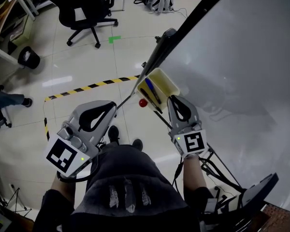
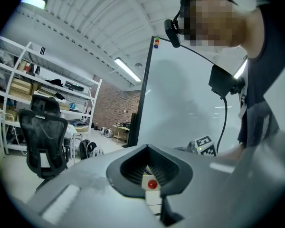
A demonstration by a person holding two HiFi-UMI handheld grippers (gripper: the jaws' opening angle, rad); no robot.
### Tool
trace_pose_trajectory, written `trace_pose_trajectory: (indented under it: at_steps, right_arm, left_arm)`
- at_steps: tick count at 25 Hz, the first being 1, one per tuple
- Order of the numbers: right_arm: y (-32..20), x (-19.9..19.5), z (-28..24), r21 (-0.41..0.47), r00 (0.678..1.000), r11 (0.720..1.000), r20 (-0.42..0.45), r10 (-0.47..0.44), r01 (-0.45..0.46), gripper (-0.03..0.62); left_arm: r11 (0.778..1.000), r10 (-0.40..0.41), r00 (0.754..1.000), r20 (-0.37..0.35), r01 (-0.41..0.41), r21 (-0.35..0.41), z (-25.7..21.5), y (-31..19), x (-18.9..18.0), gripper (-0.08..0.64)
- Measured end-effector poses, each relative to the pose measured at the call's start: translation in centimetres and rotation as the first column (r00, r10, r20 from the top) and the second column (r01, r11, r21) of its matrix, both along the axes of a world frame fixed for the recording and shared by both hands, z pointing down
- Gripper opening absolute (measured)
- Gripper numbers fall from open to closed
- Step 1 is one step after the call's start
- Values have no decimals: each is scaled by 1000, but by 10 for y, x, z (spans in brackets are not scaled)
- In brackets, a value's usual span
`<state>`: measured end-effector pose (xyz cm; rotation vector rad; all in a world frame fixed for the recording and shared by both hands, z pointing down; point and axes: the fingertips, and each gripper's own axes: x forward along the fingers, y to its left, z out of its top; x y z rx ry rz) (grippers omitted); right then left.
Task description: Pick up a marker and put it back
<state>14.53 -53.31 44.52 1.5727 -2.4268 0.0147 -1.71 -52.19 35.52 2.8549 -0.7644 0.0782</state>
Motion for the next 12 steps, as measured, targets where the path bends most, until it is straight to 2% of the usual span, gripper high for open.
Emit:
trace_pose_trajectory:
  at_steps: [6,12]
  right_arm:
    - [-5,-2,-25,56,1000,998,-26,8,-7,29]
    - [0,-11,-84,146,1000,989,-26,-15,19,29]
  left_arm:
    - [1000,-12,1000,0,12,-1,-1,-4,1,6]
    - [999,-24,1000,-17,24,29,-10,-1,7,6]
